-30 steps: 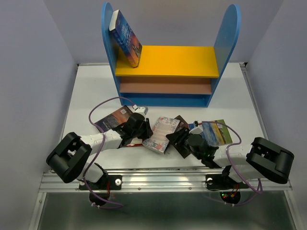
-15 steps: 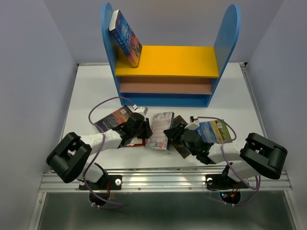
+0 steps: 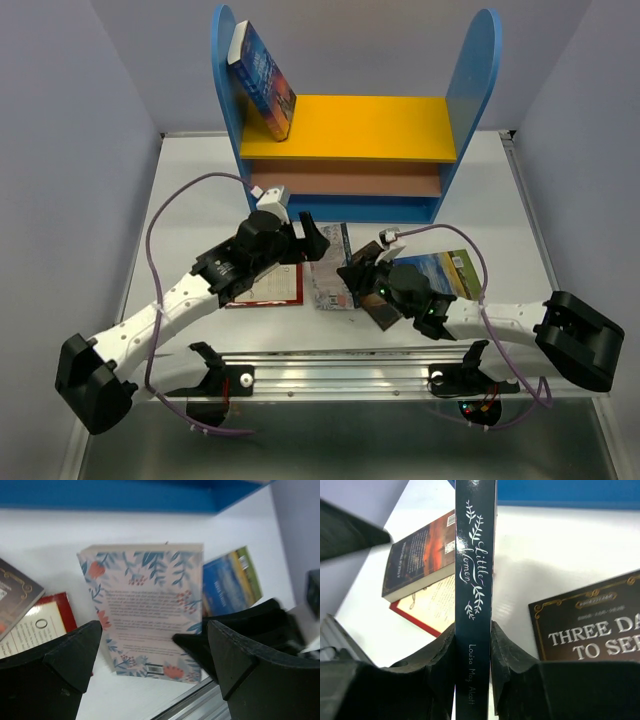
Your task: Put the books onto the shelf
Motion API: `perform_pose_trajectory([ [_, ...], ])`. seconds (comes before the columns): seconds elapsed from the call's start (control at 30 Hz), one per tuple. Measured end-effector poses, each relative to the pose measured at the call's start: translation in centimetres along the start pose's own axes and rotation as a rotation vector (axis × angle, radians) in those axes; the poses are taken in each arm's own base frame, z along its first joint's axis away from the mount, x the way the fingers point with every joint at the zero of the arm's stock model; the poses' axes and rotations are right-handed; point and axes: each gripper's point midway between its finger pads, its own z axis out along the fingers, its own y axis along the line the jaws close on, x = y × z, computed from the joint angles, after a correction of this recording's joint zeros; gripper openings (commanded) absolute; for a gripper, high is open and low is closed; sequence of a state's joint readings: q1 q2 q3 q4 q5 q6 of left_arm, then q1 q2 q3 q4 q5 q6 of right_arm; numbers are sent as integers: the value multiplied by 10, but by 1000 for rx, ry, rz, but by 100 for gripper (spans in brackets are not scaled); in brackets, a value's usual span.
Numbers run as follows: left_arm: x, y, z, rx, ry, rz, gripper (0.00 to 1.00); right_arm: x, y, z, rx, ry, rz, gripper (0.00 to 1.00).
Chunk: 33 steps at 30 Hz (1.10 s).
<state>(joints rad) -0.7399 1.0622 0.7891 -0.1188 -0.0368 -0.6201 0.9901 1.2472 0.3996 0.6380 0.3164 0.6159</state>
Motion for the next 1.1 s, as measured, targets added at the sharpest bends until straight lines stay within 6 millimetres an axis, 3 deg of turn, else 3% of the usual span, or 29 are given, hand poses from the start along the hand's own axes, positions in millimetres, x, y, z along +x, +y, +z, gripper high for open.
perform_pose_trajectory([
  [0.17, -47, -28, -27, 52, -123, -57, 99, -5, 1, -1, -31, -16, -179, 1],
  [0.3, -58, -35, -30, 50, -136, -89, 99, -2, 10, 0, -68, -28, -318, 2],
  [0.57, -31, -25, -4, -57, 3, -144, 99, -1, 24, 2, -113, -72, -487, 4],
  [0.9, -18, -20, -13, -132, 83, -244, 99, -3, 26, 2, -110, -133, -572, 5],
  [1.1, -7, -24, -6, -146, 105, -268, 94, 3, 31, 5, -107, -158, -599, 5],
])
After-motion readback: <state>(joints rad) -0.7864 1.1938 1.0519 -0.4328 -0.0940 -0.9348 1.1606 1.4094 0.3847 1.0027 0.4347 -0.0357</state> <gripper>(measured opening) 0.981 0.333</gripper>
